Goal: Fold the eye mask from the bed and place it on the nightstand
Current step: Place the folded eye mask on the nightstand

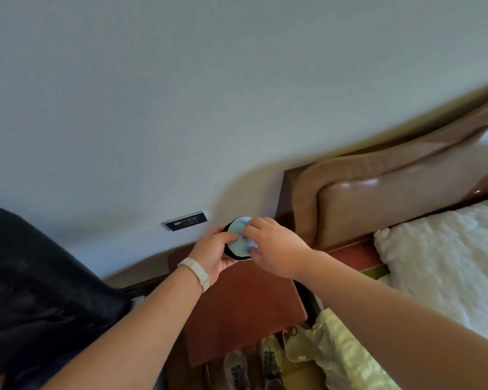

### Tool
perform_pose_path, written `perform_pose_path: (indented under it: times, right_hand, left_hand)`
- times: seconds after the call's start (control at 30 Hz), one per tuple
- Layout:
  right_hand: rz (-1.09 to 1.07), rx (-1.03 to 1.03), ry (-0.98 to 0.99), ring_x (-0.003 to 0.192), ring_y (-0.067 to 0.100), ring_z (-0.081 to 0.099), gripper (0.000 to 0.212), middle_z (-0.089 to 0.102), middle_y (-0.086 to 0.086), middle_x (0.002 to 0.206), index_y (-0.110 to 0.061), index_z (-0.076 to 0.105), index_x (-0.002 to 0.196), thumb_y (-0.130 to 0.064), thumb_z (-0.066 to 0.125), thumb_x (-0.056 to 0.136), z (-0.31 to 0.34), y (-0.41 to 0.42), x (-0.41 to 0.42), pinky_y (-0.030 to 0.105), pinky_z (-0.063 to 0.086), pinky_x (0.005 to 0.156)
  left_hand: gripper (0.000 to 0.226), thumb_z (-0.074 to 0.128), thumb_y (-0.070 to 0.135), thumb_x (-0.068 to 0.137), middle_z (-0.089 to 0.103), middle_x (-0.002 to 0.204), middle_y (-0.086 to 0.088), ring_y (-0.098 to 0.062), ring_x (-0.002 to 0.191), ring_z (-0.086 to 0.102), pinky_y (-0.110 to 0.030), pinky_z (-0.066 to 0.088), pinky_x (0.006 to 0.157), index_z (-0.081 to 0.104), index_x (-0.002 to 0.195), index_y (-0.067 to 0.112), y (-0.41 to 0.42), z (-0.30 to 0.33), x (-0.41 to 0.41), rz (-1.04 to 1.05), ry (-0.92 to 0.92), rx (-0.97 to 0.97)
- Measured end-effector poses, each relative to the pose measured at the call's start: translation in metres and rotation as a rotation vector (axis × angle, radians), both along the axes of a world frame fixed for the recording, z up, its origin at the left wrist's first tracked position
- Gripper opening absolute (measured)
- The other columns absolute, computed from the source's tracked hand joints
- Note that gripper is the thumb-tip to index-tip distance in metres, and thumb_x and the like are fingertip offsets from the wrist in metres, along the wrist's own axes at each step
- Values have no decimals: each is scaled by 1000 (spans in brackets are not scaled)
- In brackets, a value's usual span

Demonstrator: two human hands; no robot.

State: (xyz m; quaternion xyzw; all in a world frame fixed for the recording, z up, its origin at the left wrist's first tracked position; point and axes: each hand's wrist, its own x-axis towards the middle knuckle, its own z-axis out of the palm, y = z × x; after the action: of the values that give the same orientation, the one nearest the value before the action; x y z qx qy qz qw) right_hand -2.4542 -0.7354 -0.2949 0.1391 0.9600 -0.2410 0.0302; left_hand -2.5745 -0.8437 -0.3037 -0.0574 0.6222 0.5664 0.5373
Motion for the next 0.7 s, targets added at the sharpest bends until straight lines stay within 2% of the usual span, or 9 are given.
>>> perform_pose_path:
  times: [0.23,0.33,0.4,0.53,0.7]
  right_hand:
    - [-102,-34,-90,106,30,46,36,49,7,119,-12,52,118,-9,53,82,-105,26,-26,46,45,86]
    - [-141,-62,-112,105,30,47,41,49,6,119,-14,51,121,-10,54,81,-164,34,-32,45,45,88]
    - [-158,-79,-125,109,30,46,43,49,6,122,-15,51,123,-11,55,80,-201,38,-34,45,43,91]
    - [-186,-93,-157,121,31,42,45,47,5,131,-17,50,124,-14,58,80,-266,42,-40,44,43,96]
    - [-190,-108,-169,122,31,43,47,45,7,136,-16,50,124,-12,60,78,-327,39,-48,45,44,95]
  left_hand:
    - [28,52,-2,88,71,96,-11,-25,82,70,-35,59,59,65,110,11,42,-109,-27,-43,-53,-53]
    - [37,52,-2,86,70,107,-14,-26,89,69,-32,57,58,63,119,10,57,-167,-38,-105,-48,-73]
    - [36,53,-2,86,70,109,-16,-26,88,69,-31,57,58,64,119,8,63,-206,-39,-120,-55,-85]
    - [24,55,-1,87,71,97,-12,-22,78,71,-28,57,54,65,104,12,67,-270,-39,-76,-74,-103]
    - [24,53,0,90,71,97,-13,-24,82,71,-32,59,57,64,108,11,64,-330,-42,-30,-114,-133]
